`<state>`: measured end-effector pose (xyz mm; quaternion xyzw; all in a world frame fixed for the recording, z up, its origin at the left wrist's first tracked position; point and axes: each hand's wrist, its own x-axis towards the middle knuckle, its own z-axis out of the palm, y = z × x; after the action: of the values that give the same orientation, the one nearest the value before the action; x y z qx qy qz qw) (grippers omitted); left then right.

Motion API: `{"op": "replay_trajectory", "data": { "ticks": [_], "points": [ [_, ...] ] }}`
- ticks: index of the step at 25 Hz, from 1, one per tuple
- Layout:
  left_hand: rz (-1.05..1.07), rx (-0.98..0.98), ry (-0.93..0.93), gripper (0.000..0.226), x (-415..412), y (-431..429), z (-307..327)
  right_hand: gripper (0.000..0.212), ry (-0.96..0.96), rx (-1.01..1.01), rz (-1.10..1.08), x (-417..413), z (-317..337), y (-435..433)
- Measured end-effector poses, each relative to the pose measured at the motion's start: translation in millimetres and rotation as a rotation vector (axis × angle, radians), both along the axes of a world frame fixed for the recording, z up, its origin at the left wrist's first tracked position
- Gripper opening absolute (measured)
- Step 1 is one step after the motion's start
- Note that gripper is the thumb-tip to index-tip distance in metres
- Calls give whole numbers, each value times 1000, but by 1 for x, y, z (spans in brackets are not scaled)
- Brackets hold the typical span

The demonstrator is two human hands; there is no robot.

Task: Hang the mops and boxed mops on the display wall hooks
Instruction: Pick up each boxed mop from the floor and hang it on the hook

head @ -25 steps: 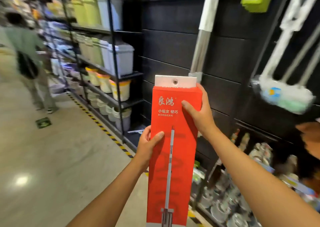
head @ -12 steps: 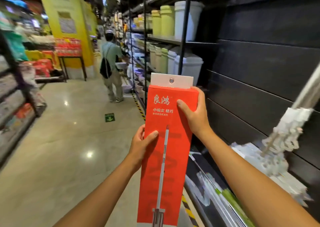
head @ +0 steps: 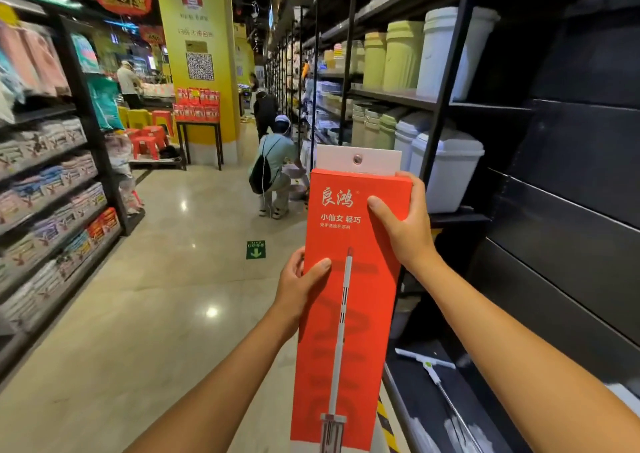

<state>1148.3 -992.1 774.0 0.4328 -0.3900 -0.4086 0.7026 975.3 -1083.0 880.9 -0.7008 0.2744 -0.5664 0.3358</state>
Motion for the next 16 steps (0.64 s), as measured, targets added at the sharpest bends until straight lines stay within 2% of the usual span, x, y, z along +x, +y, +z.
{"op": "replay_trajectory", "data": {
  "ticks": [4,9,16],
  "points": [
    [-66,-33,-6,75,34,-99,10,67,0,-32,-71,25,11,-82],
    [-213,-53,30,75,45,-230,27,63,-3,-54,-259,25,35,-172],
    [-490,-99,54,73,-30,-385,44,70,22,-102,-525,-52,55,-275]
  ]
}}
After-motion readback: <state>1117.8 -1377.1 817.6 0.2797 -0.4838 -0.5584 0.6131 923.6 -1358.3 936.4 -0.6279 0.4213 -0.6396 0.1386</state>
